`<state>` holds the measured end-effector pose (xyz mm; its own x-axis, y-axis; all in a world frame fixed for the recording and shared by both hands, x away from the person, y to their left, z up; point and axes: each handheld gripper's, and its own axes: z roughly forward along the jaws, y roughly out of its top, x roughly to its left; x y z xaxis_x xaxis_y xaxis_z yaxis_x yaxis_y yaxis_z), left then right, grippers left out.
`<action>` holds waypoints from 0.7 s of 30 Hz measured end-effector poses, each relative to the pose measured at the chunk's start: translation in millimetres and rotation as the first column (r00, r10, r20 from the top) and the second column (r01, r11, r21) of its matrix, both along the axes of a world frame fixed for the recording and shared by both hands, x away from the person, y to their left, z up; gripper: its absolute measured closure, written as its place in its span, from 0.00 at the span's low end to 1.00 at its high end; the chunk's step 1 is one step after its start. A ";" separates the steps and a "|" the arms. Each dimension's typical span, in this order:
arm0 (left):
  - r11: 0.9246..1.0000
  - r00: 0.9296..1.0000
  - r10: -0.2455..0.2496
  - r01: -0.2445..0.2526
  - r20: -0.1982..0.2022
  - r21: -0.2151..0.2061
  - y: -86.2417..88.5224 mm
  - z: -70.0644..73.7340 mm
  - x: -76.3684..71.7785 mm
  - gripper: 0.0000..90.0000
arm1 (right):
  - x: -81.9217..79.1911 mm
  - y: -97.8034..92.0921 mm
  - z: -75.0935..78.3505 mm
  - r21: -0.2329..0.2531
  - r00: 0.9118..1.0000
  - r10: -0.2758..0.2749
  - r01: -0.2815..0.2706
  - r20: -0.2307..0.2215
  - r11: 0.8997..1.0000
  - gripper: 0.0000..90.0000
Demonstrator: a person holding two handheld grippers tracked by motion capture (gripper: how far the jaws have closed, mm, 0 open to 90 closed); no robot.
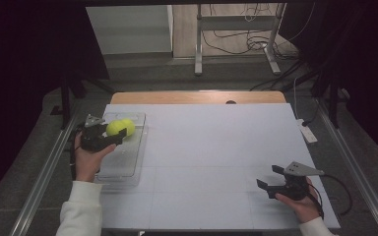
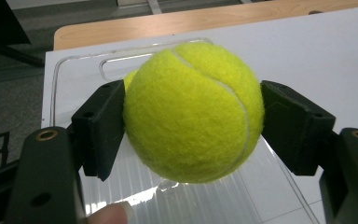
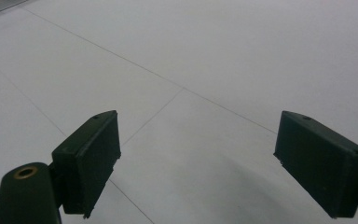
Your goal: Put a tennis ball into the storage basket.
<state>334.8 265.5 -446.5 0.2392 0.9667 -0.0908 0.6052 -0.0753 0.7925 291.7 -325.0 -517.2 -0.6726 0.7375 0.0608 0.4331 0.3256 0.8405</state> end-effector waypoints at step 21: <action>0.997 0.995 0.042 -0.035 -0.096 0.071 4.6 -16.8 9.6 0.30 | 0.1 0.9 -0.8 -0.004 1.000 0.003 -0.003 -0.007 1.000 0.16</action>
